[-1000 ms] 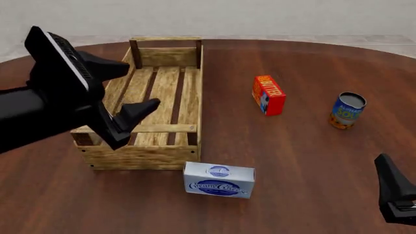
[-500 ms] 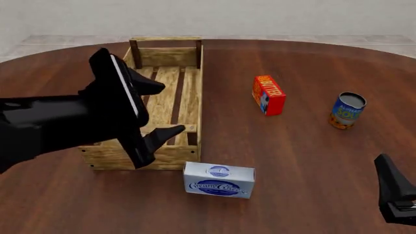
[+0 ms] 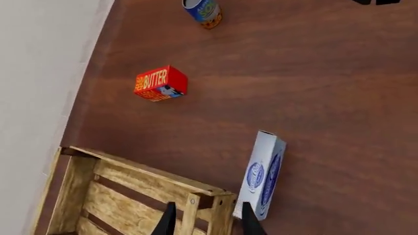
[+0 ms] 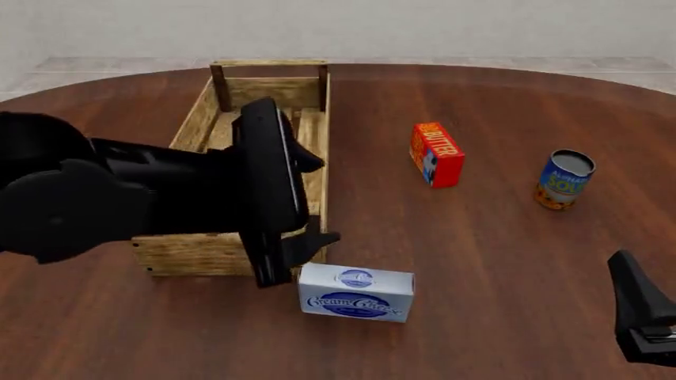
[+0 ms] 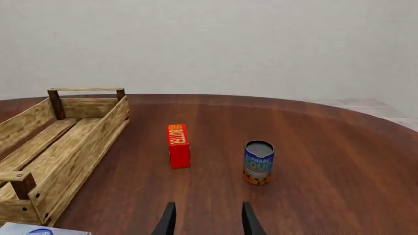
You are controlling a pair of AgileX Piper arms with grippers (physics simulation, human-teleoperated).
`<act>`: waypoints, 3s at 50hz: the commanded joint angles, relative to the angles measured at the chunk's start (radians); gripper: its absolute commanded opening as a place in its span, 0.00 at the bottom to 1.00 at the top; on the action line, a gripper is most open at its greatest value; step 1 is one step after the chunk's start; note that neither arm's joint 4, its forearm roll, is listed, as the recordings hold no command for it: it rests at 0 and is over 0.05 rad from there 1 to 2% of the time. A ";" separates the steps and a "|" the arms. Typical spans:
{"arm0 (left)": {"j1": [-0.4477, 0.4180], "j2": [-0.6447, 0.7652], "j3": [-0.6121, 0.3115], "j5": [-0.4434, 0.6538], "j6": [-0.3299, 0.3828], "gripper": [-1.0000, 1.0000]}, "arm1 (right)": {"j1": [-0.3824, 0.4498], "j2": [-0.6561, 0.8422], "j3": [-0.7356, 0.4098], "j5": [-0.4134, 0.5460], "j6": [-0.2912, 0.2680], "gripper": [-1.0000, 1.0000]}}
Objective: Pick up the cream cheese and put it in the tray.
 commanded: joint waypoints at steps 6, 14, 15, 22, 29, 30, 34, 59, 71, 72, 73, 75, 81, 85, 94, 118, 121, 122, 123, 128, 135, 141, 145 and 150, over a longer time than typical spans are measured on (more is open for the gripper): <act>-0.080 0.088 -0.055 0.057 0.008 1.00 | -0.001 0.000 0.000 0.002 0.003 1.00; -0.099 0.118 -0.017 0.038 0.014 1.00 | -0.002 0.000 0.000 0.003 0.004 1.00; -0.100 0.124 -0.011 0.038 0.016 1.00 | -0.001 0.000 0.000 0.003 0.004 1.00; -0.104 0.160 -0.011 0.051 0.029 1.00 | -0.002 0.000 0.000 0.004 0.005 1.00; -0.105 0.190 -0.035 0.065 0.029 1.00 | -0.002 0.000 0.000 0.004 0.006 1.00; -0.105 0.199 -0.033 0.064 0.031 1.00 | -0.002 0.000 0.000 0.004 0.006 1.00; -0.107 0.212 -0.036 0.066 0.036 1.00 | -0.003 0.000 0.000 0.004 0.007 1.00; -0.030 0.328 -0.044 -0.019 0.092 1.00 | -0.002 0.000 0.000 0.004 0.009 1.00; -0.037 0.351 -0.052 -0.022 0.083 1.00 | -0.002 0.000 0.000 0.006 0.010 1.00; -0.040 0.353 -0.049 -0.025 0.080 1.00 | -0.002 0.000 0.000 0.006 0.011 1.00; -0.043 0.353 -0.046 -0.026 0.079 1.00 | -0.002 0.000 0.000 0.007 0.011 1.00; -0.051 0.354 -0.041 -0.027 0.074 1.00 | -0.002 0.000 0.000 0.007 0.012 1.00; -0.055 0.358 -0.035 -0.028 0.072 1.00 | -0.003 0.000 0.000 0.008 0.014 1.00; -0.053 0.360 -0.034 -0.027 0.073 1.00 | -0.002 0.000 0.000 0.008 0.013 1.00; -0.050 0.378 -0.030 -0.036 0.075 1.00 | -0.003 0.000 0.000 0.009 0.015 1.00; -0.038 0.437 -0.053 -0.056 0.092 1.00 | -0.003 0.000 0.000 0.011 0.018 1.00; -0.034 0.443 -0.053 -0.060 0.095 1.00 | -0.003 0.000 0.000 0.011 0.018 1.00; -0.028 0.447 -0.054 -0.063 0.099 1.00 | -0.003 0.000 0.000 0.011 0.018 1.00; -0.028 0.447 -0.054 -0.063 0.099 1.00 | -0.003 0.000 0.000 0.011 0.018 1.00; -0.034 0.450 -0.054 -0.058 0.096 1.00 | -0.003 0.000 0.000 0.012 0.019 1.00; -0.042 0.462 -0.063 -0.065 0.075 1.00 | -0.003 0.000 0.000 0.012 0.019 1.00; -0.058 0.469 -0.051 -0.063 0.055 1.00 | -0.003 0.000 0.000 0.013 0.023 1.00; -0.056 0.473 -0.042 -0.066 0.058 1.00 | -0.003 0.000 0.000 0.013 0.022 1.00; -0.050 0.475 -0.052 -0.060 0.058 1.00 | -0.002 0.000 0.000 0.012 0.021 1.00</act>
